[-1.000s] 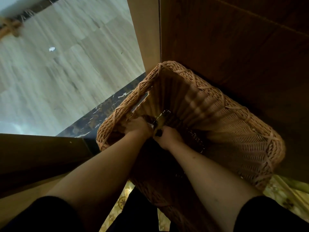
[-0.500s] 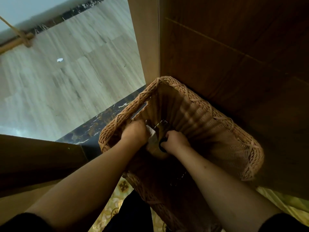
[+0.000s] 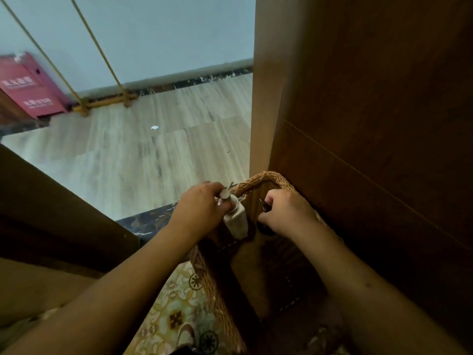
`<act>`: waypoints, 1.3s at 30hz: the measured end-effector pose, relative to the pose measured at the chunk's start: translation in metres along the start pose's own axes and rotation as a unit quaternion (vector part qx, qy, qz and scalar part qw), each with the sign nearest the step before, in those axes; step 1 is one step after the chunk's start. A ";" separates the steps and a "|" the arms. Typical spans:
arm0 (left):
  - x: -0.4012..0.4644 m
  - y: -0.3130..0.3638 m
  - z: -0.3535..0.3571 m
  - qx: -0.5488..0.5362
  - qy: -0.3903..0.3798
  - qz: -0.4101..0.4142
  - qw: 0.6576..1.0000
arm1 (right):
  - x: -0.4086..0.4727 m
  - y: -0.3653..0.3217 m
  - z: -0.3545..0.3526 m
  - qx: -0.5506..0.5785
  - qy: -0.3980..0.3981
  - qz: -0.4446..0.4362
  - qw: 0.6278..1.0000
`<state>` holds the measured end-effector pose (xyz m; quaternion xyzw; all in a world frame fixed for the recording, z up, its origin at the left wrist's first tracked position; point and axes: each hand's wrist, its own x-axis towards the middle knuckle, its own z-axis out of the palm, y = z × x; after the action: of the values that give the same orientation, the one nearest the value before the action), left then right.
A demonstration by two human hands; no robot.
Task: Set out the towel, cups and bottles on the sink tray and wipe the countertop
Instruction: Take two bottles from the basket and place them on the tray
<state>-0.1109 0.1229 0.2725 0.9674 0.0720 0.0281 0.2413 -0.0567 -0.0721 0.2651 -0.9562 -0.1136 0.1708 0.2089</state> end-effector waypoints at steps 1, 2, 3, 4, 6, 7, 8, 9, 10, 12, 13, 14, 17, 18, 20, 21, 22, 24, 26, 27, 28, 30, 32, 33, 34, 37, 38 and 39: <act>-0.004 0.003 -0.014 -0.011 0.015 -0.005 1.000 | -0.002 -0.010 -0.011 -0.004 0.003 -0.021 1.000; -0.008 0.005 -0.029 -0.020 0.030 -0.009 0.999 | -0.004 -0.021 -0.022 -0.004 0.008 -0.040 0.999; -0.012 0.006 -0.044 -0.028 0.044 -0.010 0.999 | -0.006 -0.033 -0.032 -0.004 0.015 -0.057 0.998; -0.016 0.006 -0.059 -0.038 0.058 -0.009 0.998 | -0.008 -0.046 -0.042 -0.007 0.023 -0.073 0.997; -0.027 0.002 -0.089 -0.064 0.084 -0.013 0.994 | -0.014 -0.074 -0.057 -0.008 0.039 -0.111 0.993; -0.032 -0.002 -0.103 -0.077 0.096 -0.018 0.992 | -0.017 -0.089 -0.063 -0.003 0.045 -0.131 0.990; -0.039 -0.007 -0.117 -0.090 0.108 -0.023 0.990 | -0.020 -0.104 -0.068 0.003 0.051 -0.150 0.987; -0.046 -0.013 -0.132 -0.102 0.122 -0.029 0.987 | -0.024 -0.120 -0.071 0.007 0.058 -0.168 0.984; -0.054 -0.021 -0.146 -0.110 0.137 -0.033 0.984 | -0.028 -0.137 -0.073 0.010 0.065 -0.184 0.981; -0.072 -0.042 -0.174 -0.118 0.165 -0.043 0.978 | -0.036 -0.172 -0.071 0.017 0.072 -0.220 0.973; -0.082 -0.055 -0.187 -0.121 0.175 -0.052 0.976 | -0.041 -0.191 -0.067 0.020 0.073 -0.239 0.968; -0.094 -0.069 -0.200 -0.124 0.184 -0.064 0.973 | -0.047 -0.210 -0.062 0.020 0.072 -0.256 0.964; -0.138 -0.117 -0.236 -0.114 0.217 -0.099 0.965 | -0.067 -0.270 -0.037 0.019 0.063 -0.303 0.951; -0.156 -0.133 -0.246 -0.105 0.227 -0.108 0.962 | -0.075 -0.290 -0.026 0.016 0.057 -0.318 0.946; -0.193 -0.166 -0.266 -0.092 0.242 -0.129 0.957 | -0.092 -0.331 -0.001 0.005 0.038 -0.341 0.939; -0.213 -0.183 -0.274 -0.089 0.246 -0.143 0.954 | -0.102 -0.352 0.013 0.000 0.026 -0.349 0.937; -0.234 -0.201 -0.282 -0.086 0.249 -0.158 0.952 | -0.112 -0.372 0.027 -0.005 0.014 -0.357 0.934; -0.277 -0.236 -0.297 -0.079 0.254 -0.192 0.945 | -0.134 -0.412 0.058 -0.016 -0.011 -0.380 0.925; -0.322 -0.271 -0.310 -0.074 0.261 -0.232 0.934 | -0.157 -0.450 0.090 -0.021 -0.039 -0.405 0.913; -0.345 -0.287 -0.316 -0.068 0.267 -0.254 0.927 | -0.171 -0.468 0.106 -0.024 -0.053 -0.415 0.908; -0.368 -0.303 -0.322 -0.061 0.274 -0.277 0.919 | -0.184 -0.486 0.123 -0.028 -0.066 -0.424 0.903; -0.416 -0.332 -0.330 -0.055 0.289 -0.320 0.901 | -0.212 -0.522 0.157 -0.045 -0.088 -0.443 0.891; -0.463 -0.357 -0.337 -0.067 0.298 -0.352 0.885 | -0.241 -0.556 0.189 -0.067 -0.108 -0.463 0.877; -0.486 -0.368 -0.341 -0.071 0.302 -0.363 0.879 | -0.256 -0.571 0.205 -0.078 -0.118 -0.475 0.869; -0.509 -0.377 -0.344 -0.073 0.309 -0.374 0.871 | -0.270 -0.585 0.220 -0.089 -0.127 -0.487 0.859; -0.571 -0.399 -0.352 -0.071 0.335 -0.411 0.845 | -0.311 -0.620 0.259 -0.105 -0.152 -0.522 0.833; -0.589 -0.404 -0.353 -0.074 0.345 -0.423 0.835 | -0.323 -0.630 0.270 -0.105 -0.162 -0.532 0.825; -0.606 -0.409 -0.354 -0.075 0.357 -0.434 0.824 | -0.334 -0.639 0.281 -0.104 -0.172 -0.540 0.817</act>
<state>-0.7929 0.5518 0.3804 0.7373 0.5634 0.2688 0.2583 -0.5607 0.4996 0.3986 -0.7124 -0.6631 0.1795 0.1435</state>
